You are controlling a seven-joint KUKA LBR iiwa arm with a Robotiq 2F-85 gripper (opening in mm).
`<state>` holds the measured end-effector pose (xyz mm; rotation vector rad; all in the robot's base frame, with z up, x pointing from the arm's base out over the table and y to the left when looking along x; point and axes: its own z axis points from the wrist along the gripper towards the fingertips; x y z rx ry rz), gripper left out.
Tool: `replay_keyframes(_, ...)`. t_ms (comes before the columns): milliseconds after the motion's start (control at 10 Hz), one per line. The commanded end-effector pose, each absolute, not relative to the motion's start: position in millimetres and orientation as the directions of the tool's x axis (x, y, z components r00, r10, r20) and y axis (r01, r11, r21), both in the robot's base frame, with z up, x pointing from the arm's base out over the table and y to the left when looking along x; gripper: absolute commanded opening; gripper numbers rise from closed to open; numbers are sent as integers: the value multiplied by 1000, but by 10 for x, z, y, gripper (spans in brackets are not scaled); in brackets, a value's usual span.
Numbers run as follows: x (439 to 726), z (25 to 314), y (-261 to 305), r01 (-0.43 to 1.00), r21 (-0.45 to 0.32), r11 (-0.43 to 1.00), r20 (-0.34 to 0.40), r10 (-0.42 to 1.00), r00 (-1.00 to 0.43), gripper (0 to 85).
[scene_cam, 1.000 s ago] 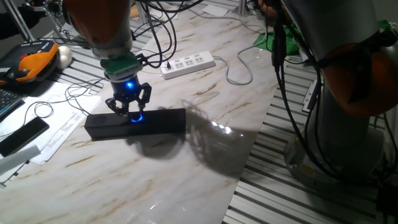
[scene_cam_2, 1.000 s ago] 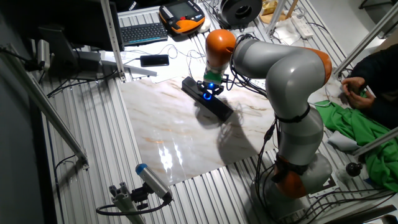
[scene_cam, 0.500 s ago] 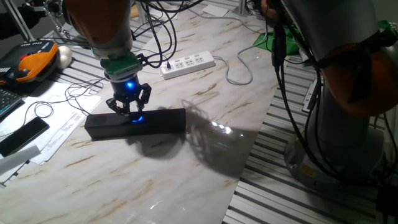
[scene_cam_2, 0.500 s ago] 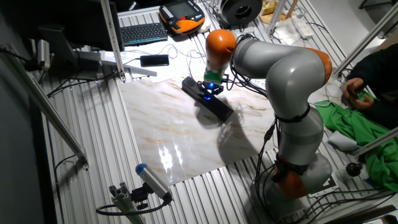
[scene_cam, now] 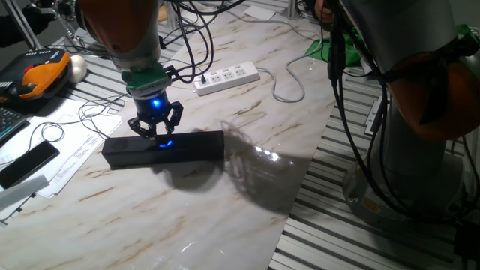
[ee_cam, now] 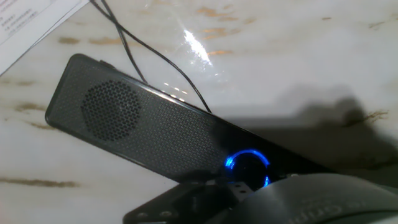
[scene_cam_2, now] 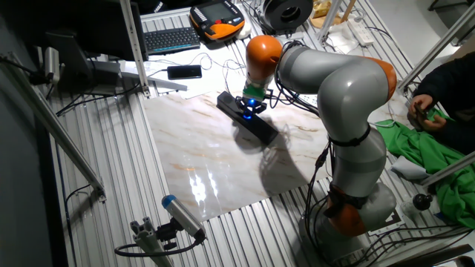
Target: Turn the knob to increase the volume of the speaker
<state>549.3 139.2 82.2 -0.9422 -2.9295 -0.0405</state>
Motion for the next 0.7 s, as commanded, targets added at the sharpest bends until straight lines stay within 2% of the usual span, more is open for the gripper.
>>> replay_keyframes(0, 5492, 822, 1395, 602, 5, 799, 67, 600, -797, 170)
replay_keyframes(600, 5488, 820, 1395, 707, 16, 707, 64, 705, -706, 170)
